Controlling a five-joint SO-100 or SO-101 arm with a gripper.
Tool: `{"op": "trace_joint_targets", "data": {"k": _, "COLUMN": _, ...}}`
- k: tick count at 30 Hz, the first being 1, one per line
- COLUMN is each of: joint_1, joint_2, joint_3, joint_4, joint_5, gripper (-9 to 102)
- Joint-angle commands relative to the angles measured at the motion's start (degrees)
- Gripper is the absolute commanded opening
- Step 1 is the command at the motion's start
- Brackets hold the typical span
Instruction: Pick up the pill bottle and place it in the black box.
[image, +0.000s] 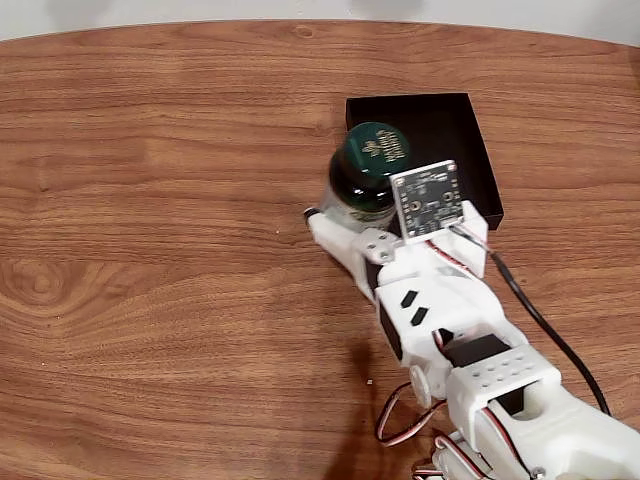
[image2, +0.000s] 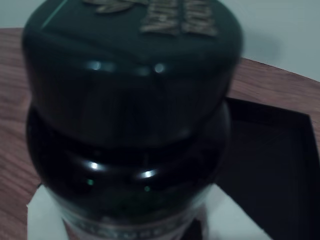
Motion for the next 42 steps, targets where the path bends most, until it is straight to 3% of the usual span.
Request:
{"op": "trace_joint_targets", "data": {"k": 1, "joint_1": 3.69, "joint_2": 2.29, "joint_3": -6.86, "joint_4": 1.49, "joint_5": -1.41, "gripper": 15}}
{"op": "trace_joint_targets", "data": {"k": 12, "joint_1": 10.55, "joint_2": -4.75, "joint_3": -19.34, "joint_4": 5.89, "joint_5": -3.16, "gripper": 13}}
{"op": "trace_joint_targets", "data": {"k": 42, "joint_1": 13.71, "joint_2": -52.47, "joint_3": -43.86, "joint_4": -16.0, "joint_5": 3.16, "gripper": 10}}
